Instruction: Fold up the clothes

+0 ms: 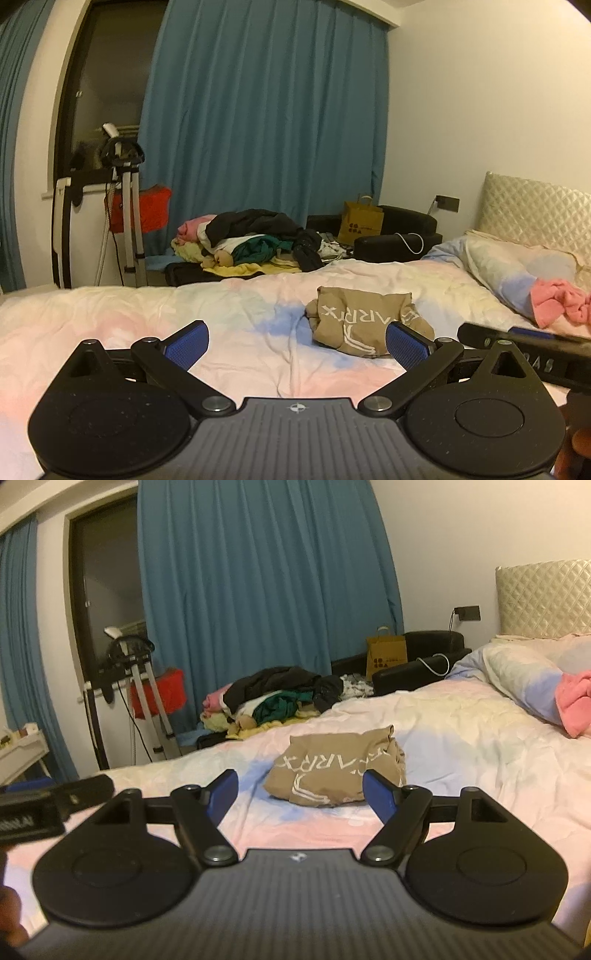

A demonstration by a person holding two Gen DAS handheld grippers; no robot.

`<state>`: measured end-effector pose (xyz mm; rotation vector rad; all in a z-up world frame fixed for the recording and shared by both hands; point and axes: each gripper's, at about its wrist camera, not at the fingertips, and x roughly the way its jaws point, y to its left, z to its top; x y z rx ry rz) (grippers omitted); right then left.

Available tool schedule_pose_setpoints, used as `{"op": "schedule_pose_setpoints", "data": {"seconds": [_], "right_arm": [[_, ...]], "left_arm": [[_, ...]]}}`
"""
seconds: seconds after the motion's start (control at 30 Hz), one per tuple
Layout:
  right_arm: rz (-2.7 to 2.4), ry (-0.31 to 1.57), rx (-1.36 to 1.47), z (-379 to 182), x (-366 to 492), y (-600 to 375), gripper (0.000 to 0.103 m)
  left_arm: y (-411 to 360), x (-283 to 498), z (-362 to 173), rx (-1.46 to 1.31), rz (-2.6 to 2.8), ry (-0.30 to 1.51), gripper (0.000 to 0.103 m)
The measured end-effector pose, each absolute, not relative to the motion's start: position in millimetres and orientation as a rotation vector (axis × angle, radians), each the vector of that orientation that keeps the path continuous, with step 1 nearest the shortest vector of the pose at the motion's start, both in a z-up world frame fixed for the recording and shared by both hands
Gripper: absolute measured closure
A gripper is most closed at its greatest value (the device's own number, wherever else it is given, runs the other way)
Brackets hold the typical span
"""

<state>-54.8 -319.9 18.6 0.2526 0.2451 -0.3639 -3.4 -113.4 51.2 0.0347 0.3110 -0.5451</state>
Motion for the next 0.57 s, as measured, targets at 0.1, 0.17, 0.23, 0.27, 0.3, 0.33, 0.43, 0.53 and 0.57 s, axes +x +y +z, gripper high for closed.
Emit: {"op": "schedule_pose_setpoints", "data": {"seconds": [0.1,0.17,0.23,0.27,0.3,0.33,0.43,0.53,0.57], "right_arm": [[-0.357,0.256,0.229,18,-54,-315,0.027],[-0.355,0.250,0.206,19,-55,-310,0.027],[-0.351,0.255,0.197,18,-54,-307,0.027],[-0.350,0.259,0.195,18,-54,-307,0.027],[-0.348,0.264,0.194,18,-53,-307,0.027],[-0.345,0.270,0.194,18,-52,-306,0.027],[-0.342,0.277,0.203,17,-52,-306,0.027],[-0.354,0.273,0.196,17,-51,-304,0.027],[-0.357,0.271,0.192,17,-52,-303,0.027]], "left_arm": [[-111,-3,51,0.032,-0.524,0.314,0.000],[-109,-3,49,0.033,-0.508,0.310,0.000],[-108,-3,49,0.028,-0.507,0.315,0.000],[-108,-3,49,0.024,-0.509,0.319,0.000],[-107,-4,48,0.020,-0.509,0.320,0.000],[-107,-4,48,0.018,-0.507,0.320,0.000],[-107,-6,47,0.026,-0.500,0.318,0.000],[-105,-7,47,0.017,-0.504,0.321,0.000],[-105,-7,47,0.016,-0.503,0.322,0.000]]}}
